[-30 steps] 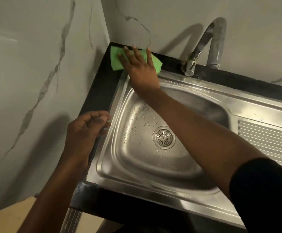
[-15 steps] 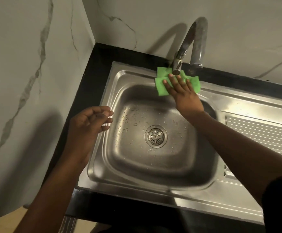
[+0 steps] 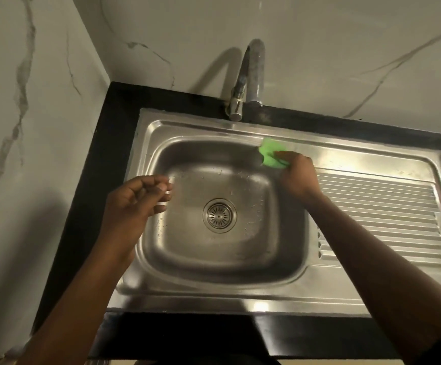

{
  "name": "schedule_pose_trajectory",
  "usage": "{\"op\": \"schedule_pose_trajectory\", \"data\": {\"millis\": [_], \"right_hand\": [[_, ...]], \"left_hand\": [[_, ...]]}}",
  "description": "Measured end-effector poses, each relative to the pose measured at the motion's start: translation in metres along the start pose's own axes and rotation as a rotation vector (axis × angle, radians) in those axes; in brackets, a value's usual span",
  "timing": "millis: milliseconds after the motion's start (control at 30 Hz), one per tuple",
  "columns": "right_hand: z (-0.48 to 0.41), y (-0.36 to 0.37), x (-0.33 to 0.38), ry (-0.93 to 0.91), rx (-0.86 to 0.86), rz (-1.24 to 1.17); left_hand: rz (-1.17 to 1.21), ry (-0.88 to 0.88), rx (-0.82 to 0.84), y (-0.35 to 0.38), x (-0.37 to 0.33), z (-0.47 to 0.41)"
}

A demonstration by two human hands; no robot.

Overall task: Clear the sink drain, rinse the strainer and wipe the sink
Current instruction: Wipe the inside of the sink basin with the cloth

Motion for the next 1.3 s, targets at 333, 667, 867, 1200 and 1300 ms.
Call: {"op": "schedule_pose_trajectory", "data": {"millis": [333,667,867,1200,1300], "right_hand": [[-0.013,-0.06,-0.076,0.6,-0.278,-0.842],[-0.012,-0.001,-0.088,0.174,0.066,0.252],[0.0,0.034,-0.049,0.192,-0.016,0.346],[-0.023,0.122,0.113,-0.043,-0.088,0.14],[-0.019,0.15,0.171,-0.226,-0.077,0.102]], "left_hand": [[-0.063,0.018,0.046,0.013,0.0,-0.004],[-0.043,-0.007,0.017,0.006,0.007,-0.007],[-0.012,-0.01,-0.006,-0.009,0.003,-0.014],[-0.009,-0.008,-0.082,-0.036,-0.002,-0.024],[0.005,-0.009,-0.116,-0.043,-0.003,-0.024]]}}
Point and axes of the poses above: each hand's wrist, its own z-axis away from the middle knuckle, its own y-axis out of the palm, x = y × z, the point moved 3 cm from there along -z, towards the middle knuckle, and after that the axes turned 6 degrees about -y, right-handed, at the moved point
